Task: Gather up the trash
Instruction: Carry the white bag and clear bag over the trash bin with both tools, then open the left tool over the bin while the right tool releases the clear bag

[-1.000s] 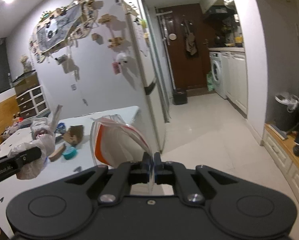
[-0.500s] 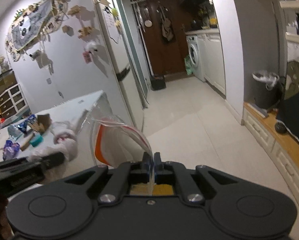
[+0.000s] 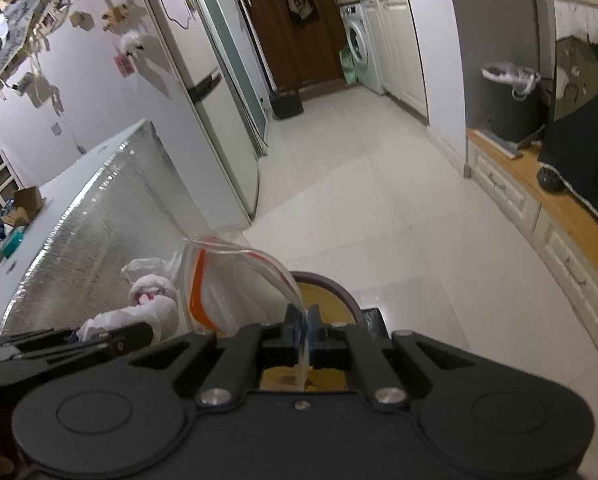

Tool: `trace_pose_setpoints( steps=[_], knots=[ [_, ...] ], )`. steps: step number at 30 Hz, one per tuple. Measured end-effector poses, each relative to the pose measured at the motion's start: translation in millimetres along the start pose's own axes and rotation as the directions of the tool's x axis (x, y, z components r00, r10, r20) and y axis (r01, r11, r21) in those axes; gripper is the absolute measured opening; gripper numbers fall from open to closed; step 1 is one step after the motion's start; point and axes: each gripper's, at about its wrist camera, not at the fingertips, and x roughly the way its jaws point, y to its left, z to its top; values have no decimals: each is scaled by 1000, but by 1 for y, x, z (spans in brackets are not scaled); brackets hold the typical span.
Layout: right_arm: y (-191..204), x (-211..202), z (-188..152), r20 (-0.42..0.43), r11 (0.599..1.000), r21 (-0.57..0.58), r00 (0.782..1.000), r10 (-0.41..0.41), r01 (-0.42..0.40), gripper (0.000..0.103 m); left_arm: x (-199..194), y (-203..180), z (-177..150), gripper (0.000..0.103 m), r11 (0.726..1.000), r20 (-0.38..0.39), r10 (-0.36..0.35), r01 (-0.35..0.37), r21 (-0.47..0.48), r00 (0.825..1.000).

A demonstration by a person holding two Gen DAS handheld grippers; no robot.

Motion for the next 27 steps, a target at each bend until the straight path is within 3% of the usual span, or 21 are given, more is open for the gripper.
trace_pose_setpoints(
  steps=[6,13,18,23,27],
  knots=[
    [6,50,-1,-102,1000,-26,995,-11,8,5,25,2,2,26,1000,-51,1,-1,-4,999],
    [7,104,-5,-220,997,-54,974,-61,50,5,58,2,-3,26,1000,-131,-20,17,-19,991],
    [8,137,-3,-238,995,-72,968,-81,66,8,81,3,-8,26,999,-171,-3,-5,-43,985],
    [9,154,1,-243,994,-85,966,-88,69,24,107,3,-15,26,998,-222,-13,-1,-65,975],
    [6,155,3,-247,995,-94,967,-67,45,24,121,4,-18,26,996,-241,-37,16,-88,970]
  ],
)
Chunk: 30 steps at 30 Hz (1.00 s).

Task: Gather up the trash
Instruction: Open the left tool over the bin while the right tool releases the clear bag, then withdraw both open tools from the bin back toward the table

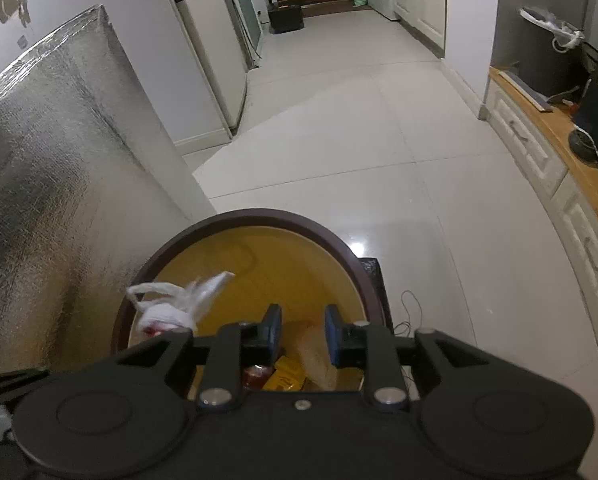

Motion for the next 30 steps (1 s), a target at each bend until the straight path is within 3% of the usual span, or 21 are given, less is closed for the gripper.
trace_pose_setpoints(
  steps=[3,4,7,12,17,30],
  knots=[
    [-5,-1,-1,-8,1000,5,1000,4,-4,24,5,3,0,32,998,5,-53,53,-15,999],
    [-7,-1,-2,-10,1000,7,1000,5,-4,24,7,3,0,41,998,-4,-65,65,-15,998],
    [-13,0,-4,-20,1000,16,1000,-5,6,24,11,1,-3,60,999,-30,-35,36,4,999],
    [-17,-1,-11,-50,1000,0,999,-9,9,25,13,-2,-8,80,999,-81,10,-7,39,997],
    [-13,-8,-17,-72,998,-58,997,23,-28,35,6,-1,-12,86,999,-97,33,-29,41,995],
    [-10,-37,-26,-75,991,-134,997,-2,-8,65,-14,5,-20,103,998,-106,52,-55,-28,993]
  ],
)
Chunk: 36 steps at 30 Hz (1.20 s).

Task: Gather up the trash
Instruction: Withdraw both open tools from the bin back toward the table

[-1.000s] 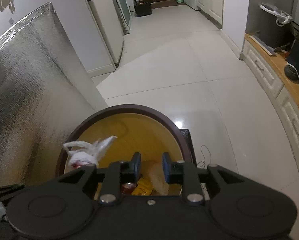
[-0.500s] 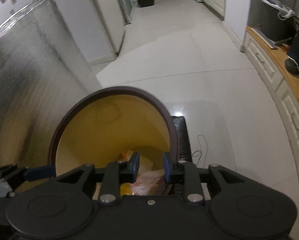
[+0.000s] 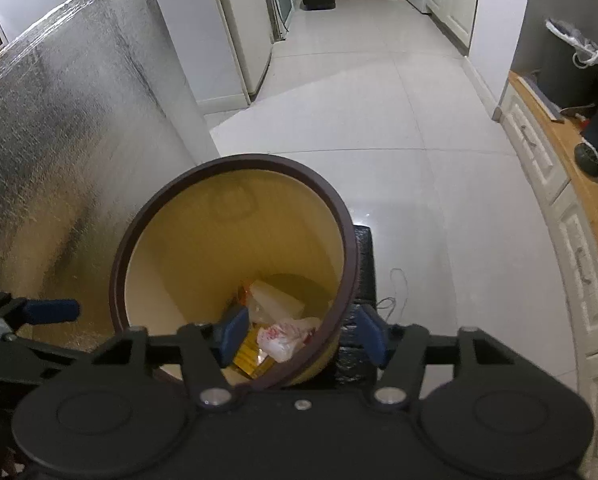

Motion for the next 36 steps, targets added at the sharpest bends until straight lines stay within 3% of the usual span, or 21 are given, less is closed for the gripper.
trace_pose_setpoints(
  steps=[5,16,25,36],
  knots=[
    [-2,-10,-7,0,1000,-15,1000,-24,24,80,-7,5,-7,103,1000,-7,2,-2,-2,1000],
    [-12,-39,-28,27,997,-20,997,-71,71,101,-35,6,-18,103,1000,32,26,-26,10,999],
    [-20,-64,-47,44,993,2,992,-116,116,103,-58,2,-30,103,998,64,35,-38,42,997],
    [-28,-111,-66,126,989,43,981,-145,140,103,-97,-9,-44,103,996,146,12,-25,87,989]
  ],
)
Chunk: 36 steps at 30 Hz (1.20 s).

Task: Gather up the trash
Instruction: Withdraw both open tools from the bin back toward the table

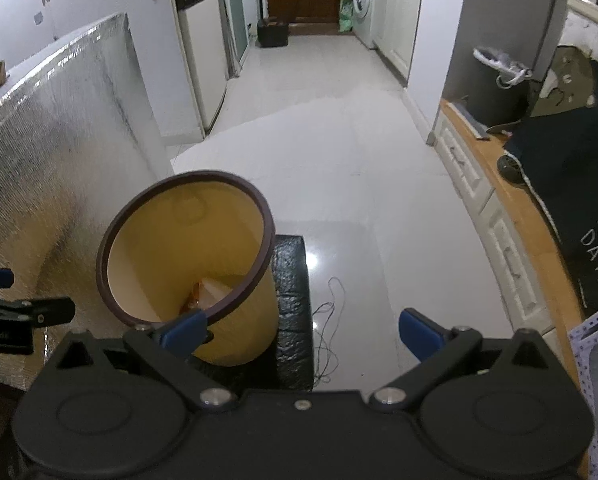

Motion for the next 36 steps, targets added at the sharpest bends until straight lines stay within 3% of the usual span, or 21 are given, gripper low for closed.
trace_pose_setpoints(
  steps=[15,27,36],
  knots=[
    [-5,-81,-1,193,999,37,981,-27,20,103,-73,3,-5,103,999,182,-43,41,10,982],
    [29,-131,16,345,999,1,938,40,-43,103,-138,26,-5,103,999,349,-25,32,-16,937],
    [69,-148,37,426,993,-35,897,115,-111,103,-171,70,-7,103,997,426,21,11,-72,905]
  ],
)
